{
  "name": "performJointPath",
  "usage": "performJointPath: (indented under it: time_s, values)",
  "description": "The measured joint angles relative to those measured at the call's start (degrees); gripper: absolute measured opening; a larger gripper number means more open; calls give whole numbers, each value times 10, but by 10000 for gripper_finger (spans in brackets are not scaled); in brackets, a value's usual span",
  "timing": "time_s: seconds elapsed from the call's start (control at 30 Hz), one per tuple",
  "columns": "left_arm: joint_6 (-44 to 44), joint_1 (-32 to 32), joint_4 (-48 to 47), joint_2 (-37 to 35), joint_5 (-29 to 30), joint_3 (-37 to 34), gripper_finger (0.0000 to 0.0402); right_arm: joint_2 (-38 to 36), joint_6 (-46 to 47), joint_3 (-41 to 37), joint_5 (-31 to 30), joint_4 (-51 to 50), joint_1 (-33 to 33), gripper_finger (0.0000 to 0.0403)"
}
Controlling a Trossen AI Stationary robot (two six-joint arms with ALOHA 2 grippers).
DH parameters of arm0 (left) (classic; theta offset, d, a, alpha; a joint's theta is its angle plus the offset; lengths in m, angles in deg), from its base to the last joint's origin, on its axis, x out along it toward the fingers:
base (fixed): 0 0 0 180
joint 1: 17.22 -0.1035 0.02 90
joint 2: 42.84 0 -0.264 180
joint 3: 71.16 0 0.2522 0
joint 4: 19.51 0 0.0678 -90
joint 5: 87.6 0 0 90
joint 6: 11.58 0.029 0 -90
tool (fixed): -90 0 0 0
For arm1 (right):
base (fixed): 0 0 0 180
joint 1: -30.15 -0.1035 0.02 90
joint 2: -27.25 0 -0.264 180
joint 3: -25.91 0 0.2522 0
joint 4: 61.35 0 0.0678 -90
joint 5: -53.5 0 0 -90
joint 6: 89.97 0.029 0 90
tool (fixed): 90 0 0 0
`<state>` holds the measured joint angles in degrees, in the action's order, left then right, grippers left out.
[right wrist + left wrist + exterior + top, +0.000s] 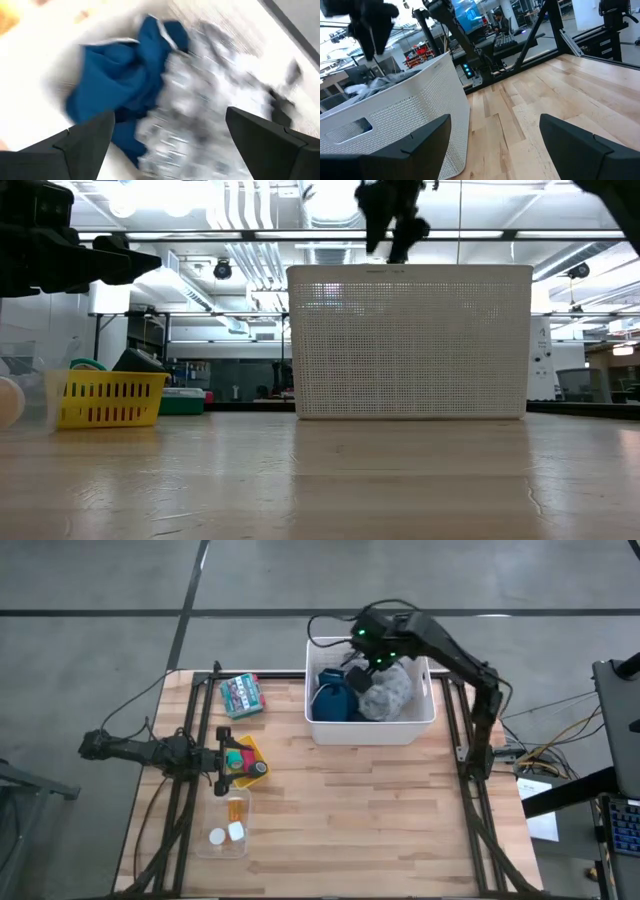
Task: Pick & place medical supplies in basket/bin
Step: Return to Home Position
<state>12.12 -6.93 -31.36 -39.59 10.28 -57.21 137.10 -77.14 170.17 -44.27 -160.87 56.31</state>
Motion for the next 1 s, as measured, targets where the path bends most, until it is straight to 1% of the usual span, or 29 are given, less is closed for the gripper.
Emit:
performJointPath:
  time_s: [0.07,0.3,0.43,0.73,1.0]
  values:
    - [0,0,0,0,0,0,310,-22,-6,0,21,12,-2,380]
    - [0,0,0,0,0,0,310,-82,-9,0,28,59,-17,380]
    - [0,0,0,0,0,0,310,-99,-37,0,64,75,-37,380]
    - [0,0,0,0,0,0,310,-103,-72,-1,63,76,-83,380]
    - [0,0,0,0,0,0,310,-103,-78,-2,63,81,-114,380]
